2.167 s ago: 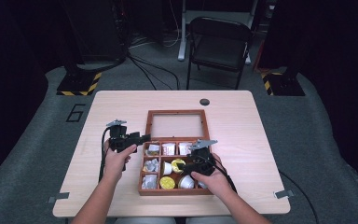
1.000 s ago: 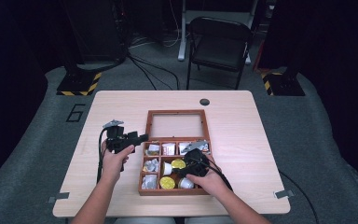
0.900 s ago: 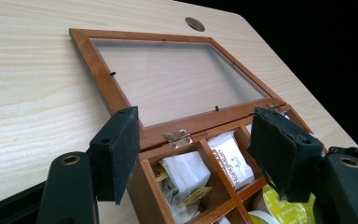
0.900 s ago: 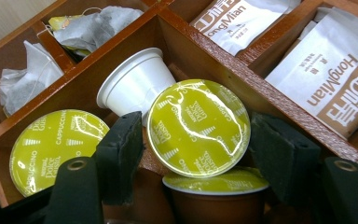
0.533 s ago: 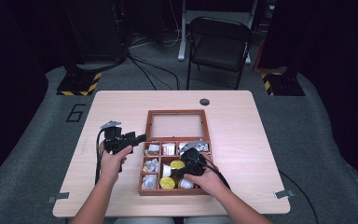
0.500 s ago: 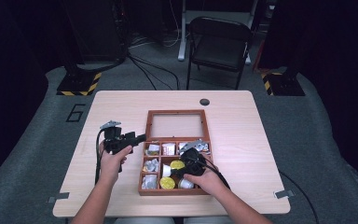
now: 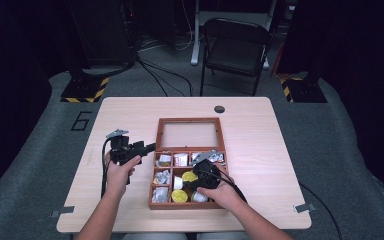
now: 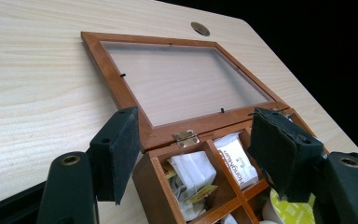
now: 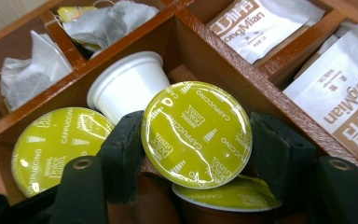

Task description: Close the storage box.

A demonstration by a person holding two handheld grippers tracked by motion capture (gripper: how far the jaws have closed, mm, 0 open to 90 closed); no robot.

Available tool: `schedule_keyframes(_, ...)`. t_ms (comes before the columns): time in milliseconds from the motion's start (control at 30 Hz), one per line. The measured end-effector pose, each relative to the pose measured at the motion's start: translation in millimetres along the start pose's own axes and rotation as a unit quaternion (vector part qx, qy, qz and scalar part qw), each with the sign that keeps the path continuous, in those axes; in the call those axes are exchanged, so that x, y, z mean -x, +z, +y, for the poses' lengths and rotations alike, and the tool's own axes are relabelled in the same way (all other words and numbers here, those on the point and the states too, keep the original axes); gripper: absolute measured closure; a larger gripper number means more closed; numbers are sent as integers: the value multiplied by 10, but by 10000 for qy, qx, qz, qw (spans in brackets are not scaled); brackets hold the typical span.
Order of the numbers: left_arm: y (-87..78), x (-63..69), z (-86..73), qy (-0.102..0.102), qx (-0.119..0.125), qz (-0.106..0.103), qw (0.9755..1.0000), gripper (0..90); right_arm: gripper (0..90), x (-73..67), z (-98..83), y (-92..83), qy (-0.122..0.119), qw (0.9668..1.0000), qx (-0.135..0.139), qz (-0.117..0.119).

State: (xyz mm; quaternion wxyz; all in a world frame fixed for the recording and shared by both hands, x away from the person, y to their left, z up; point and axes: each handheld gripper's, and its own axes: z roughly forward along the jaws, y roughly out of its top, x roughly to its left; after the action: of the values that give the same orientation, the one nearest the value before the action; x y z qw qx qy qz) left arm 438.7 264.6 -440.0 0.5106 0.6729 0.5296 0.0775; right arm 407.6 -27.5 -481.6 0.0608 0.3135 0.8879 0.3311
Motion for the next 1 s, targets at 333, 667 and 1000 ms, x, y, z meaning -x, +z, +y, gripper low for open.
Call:
schedule_keyframes(333, 6, -5, 13, -22, 0, -20, 10000, 333, 375, -9, 58, -215, 167, 9991, 371, 131)
schedule_keyframes(667, 52, 3, 35, -77, 24, -47, 10000, 333, 375, 57, 51, -385, 241, 9976, 640, 129)
schedule_keyframes(1000, 88, 8, 50, -76, -9, -76, 9999, 333, 376, 266, 5, -597, 617, 9943, 869, -70)
